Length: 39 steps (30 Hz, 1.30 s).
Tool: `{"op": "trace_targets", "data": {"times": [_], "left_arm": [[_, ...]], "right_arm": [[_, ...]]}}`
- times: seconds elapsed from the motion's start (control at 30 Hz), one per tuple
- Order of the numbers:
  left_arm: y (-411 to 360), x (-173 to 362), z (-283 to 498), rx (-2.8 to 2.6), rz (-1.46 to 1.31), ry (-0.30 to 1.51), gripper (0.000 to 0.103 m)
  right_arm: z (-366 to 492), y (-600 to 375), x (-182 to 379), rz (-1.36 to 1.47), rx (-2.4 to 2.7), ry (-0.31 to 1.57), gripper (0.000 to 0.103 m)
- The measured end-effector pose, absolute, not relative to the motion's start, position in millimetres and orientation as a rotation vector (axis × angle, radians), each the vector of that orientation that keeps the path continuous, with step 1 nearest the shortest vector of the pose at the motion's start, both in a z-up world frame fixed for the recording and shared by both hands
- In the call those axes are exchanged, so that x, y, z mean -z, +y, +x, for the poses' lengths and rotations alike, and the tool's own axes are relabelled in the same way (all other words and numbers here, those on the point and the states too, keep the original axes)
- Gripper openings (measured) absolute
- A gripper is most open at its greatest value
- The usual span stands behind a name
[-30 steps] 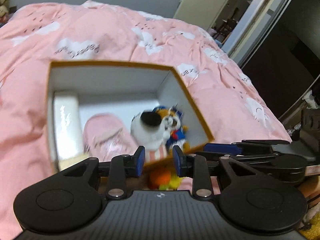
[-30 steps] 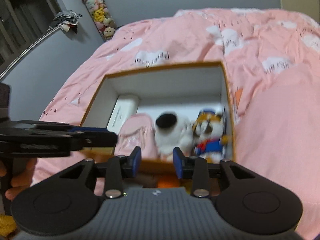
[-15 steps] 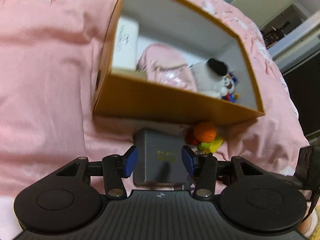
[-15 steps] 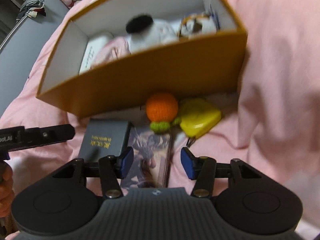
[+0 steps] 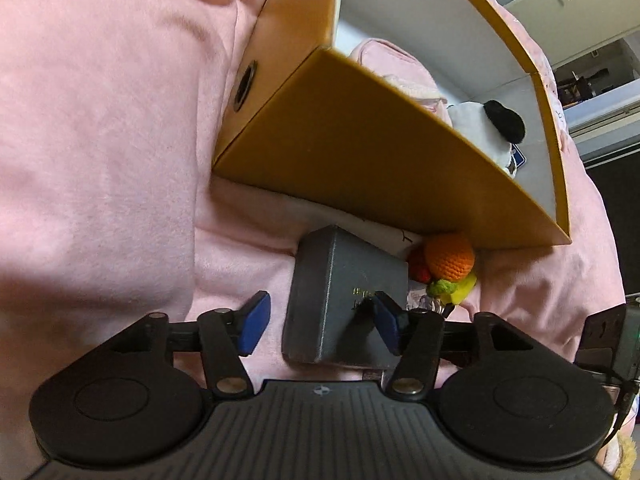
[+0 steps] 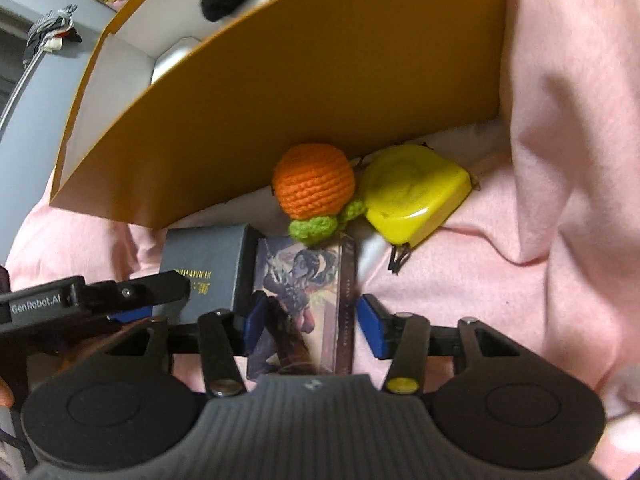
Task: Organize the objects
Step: 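Grasp the dark gray box with the left gripper while the right gripper grasps the photo card, then carry the gray box and photo card up over the orange box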
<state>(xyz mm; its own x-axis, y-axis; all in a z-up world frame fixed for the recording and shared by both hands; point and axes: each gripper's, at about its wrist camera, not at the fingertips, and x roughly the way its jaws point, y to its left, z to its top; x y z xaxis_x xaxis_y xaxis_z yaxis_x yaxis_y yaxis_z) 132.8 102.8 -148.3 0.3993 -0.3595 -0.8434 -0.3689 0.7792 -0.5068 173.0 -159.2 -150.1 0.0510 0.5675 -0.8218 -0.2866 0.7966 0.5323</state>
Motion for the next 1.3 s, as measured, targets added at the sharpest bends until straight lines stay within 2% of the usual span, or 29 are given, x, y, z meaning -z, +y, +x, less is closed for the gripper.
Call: {"op": "trace_targets", "data": {"times": [0.1,0.23,0.37,0.57,0.7,0.93,1.17,1.3], "left_arm": [[101,154,135,0.012,-0.735,1.197,0.078],[98,160,138,0.048,-0.740,1.205,0.078],[99,159,135,0.049,-0.754,1.196,0.070],[93,132,127,0.027,-0.641,1.146,0.053],[85,109,118,0.037,-0.566,1.119,0.045],[83,97,118,0.055,-0.507,1.123,0.042],[76,118,141,0.032,-0.596,1.122,0.042],[76,108,134,0.039,-0.591,1.099,0.041]], "right_arm": [[175,-159,155,0.277,-0.664,1.389,0.058],[173,-157,156,0.278,-0.677,1.381,0.059],[169,-153,150,0.260,-0.685,1.359,0.050],[161,-159,134,0.251,-0.681,1.342,0.034],[161,-165,120,0.222,-0.704,1.321,0.029],[153,-149,103,0.099,-0.735,1.269,0.027],[174,-148,122,0.211,-0.728,1.326,0.027],[169,-147,115,0.224,-0.735,1.323,0.025]]}}
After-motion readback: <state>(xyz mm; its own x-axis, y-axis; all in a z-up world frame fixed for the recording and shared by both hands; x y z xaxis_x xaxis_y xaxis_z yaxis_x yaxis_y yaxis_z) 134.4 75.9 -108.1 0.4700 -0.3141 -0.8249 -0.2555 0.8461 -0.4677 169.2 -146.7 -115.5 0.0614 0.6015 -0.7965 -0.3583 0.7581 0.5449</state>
